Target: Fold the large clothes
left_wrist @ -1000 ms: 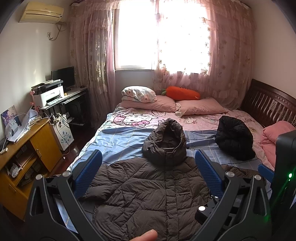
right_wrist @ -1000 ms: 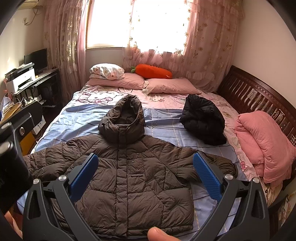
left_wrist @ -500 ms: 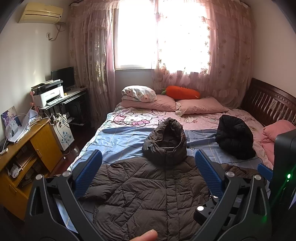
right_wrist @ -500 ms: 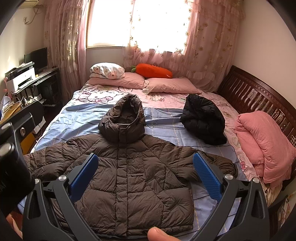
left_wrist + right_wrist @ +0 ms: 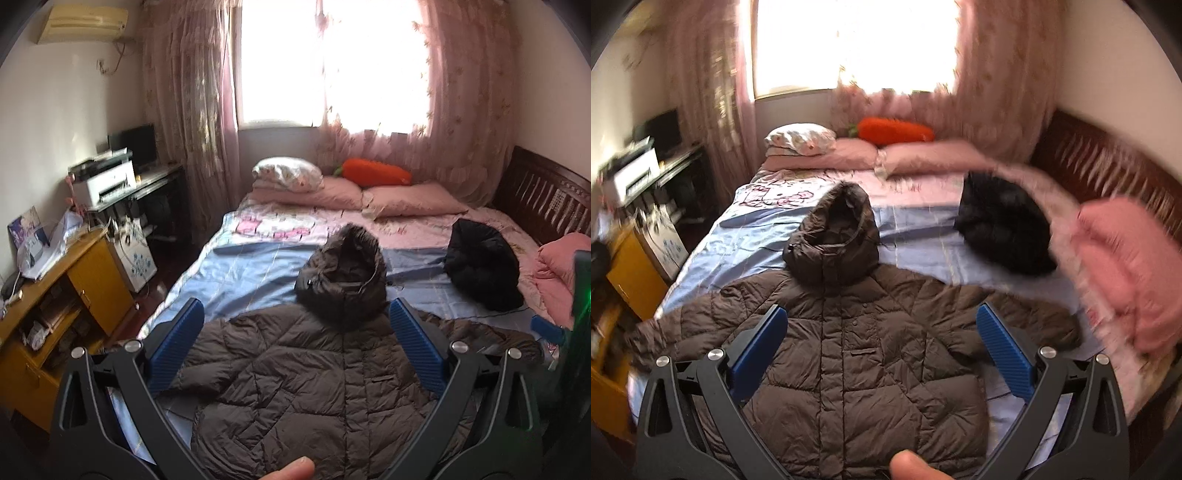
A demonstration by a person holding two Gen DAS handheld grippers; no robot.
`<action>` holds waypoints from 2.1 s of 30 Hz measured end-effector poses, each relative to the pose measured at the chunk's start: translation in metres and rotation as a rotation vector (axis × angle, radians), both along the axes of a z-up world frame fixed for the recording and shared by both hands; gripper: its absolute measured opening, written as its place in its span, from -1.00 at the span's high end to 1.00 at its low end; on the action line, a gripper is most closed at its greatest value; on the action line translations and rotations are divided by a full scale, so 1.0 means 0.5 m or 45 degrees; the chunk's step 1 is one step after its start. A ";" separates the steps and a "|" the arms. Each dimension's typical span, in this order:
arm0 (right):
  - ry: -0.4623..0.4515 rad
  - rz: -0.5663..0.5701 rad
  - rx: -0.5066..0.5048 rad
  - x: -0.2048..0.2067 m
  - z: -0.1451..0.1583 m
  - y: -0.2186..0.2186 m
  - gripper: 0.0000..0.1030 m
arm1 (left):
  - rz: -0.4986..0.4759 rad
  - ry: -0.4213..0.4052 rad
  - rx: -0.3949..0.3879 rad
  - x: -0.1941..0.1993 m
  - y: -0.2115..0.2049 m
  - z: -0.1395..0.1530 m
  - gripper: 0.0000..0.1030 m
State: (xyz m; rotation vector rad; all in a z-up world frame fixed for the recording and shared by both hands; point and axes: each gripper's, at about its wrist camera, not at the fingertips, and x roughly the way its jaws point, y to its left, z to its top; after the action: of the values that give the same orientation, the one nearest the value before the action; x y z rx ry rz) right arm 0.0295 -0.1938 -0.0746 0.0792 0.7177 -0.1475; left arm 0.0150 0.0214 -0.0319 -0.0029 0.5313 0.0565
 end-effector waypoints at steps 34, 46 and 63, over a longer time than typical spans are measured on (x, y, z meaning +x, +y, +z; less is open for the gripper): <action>0.121 -1.251 1.231 -0.037 -0.659 -0.963 0.67 | -0.115 0.400 0.123 0.275 -0.146 -0.358 -0.96; 0.006 -0.915 0.822 0.025 -0.399 -0.886 0.92 | -0.265 0.485 -0.116 0.316 -0.197 -0.392 -0.96; -0.257 -0.003 0.751 0.125 -0.069 -0.517 0.92 | -0.542 0.900 0.268 0.320 -0.502 -0.753 0.22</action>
State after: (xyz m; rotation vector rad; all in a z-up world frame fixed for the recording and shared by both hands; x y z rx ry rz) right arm 0.0921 -0.4525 -0.1090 0.6496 0.5400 0.0744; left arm 0.1749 -0.2294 -0.4084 0.3459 1.2189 -0.3146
